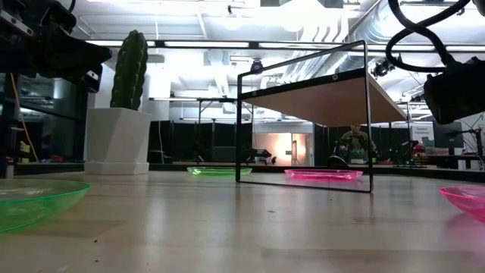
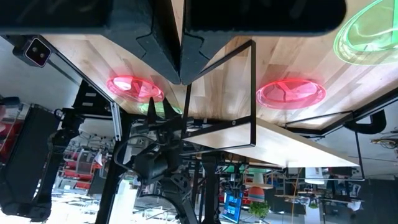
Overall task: Place and stack plates onto a shelf
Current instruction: Put the bottom right pink plate on the shelf
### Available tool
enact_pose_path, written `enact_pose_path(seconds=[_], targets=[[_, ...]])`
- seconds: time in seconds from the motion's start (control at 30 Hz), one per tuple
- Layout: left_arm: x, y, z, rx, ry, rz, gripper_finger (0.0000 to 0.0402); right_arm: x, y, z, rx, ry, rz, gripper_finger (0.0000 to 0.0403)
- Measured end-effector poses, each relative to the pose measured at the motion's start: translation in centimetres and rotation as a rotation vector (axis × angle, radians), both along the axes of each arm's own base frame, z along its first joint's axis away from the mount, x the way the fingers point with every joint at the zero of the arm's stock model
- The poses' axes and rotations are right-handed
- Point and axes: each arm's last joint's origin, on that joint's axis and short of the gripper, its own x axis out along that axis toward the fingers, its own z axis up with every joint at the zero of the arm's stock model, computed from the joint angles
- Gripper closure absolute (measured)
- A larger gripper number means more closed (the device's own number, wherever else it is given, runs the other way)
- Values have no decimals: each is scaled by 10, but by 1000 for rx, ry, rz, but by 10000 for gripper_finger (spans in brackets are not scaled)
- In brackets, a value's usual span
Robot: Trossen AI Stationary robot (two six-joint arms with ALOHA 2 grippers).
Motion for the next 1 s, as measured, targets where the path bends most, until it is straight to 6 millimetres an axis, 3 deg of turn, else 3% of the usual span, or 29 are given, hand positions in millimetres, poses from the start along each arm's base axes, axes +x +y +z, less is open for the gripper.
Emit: enact_pose_path(seconds=[0.1,0.23,0.47,0.77,1.0], targets=[[0,0,0,0,0,0,401,-1,-1,-1,-11,5,2,277],[0,0,0,0,0,0,401,-3,-3,1,-20,12,1,384],[0,0,0,0,-1,0,401,2,-11,21,57,-98,2,399],[0,0,0,0,-1,0,401,13,-24,76,286,-444,64,403],[0,0,0,0,0,0,401,2,-37,66,190,-270,-94,402]])
